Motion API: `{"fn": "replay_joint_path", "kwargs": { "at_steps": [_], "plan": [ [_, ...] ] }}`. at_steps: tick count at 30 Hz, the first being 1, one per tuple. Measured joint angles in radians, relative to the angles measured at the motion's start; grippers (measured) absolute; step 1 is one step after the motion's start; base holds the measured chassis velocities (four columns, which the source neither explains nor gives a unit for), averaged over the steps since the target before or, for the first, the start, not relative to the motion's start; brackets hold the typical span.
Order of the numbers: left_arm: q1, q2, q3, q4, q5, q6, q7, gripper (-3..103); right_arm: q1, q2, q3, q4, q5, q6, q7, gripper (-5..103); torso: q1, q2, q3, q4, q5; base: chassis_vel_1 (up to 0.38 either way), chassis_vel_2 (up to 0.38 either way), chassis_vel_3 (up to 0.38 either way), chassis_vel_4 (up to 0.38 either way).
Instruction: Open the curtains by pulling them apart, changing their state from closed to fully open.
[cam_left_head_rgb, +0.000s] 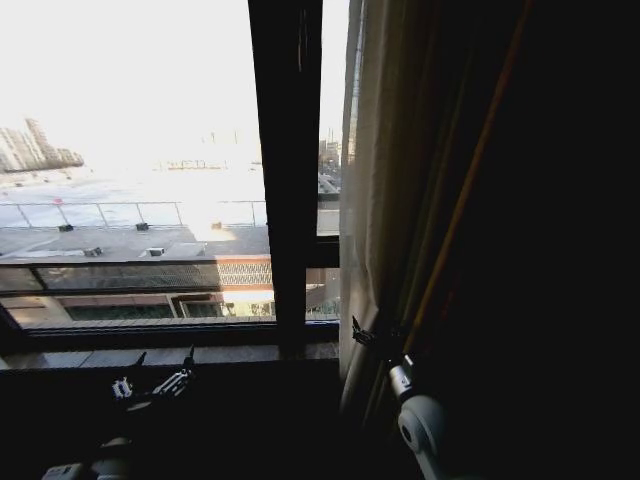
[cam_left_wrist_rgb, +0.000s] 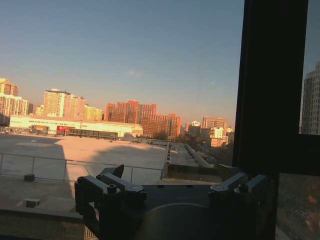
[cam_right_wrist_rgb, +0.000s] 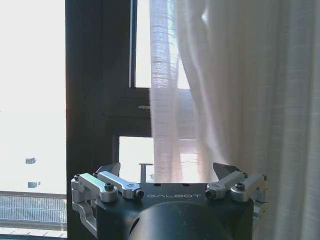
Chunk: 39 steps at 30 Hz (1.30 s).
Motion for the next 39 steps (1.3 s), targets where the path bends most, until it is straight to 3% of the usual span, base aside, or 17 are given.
{"fn": "replay_joint_path", "kwargs": {
  "at_steps": [39],
  "plan": [
    [0.018,-0.01,-0.006,0.009,0.0,-0.032,0.01,100,-0.006,0.01,-0.019,-0.037,-0.032,0.04,-0.041,100,0.0,0.0,0.0,0.0001,0.0001,0.337,0.347,-0.34,-0.349]
  ]
}}
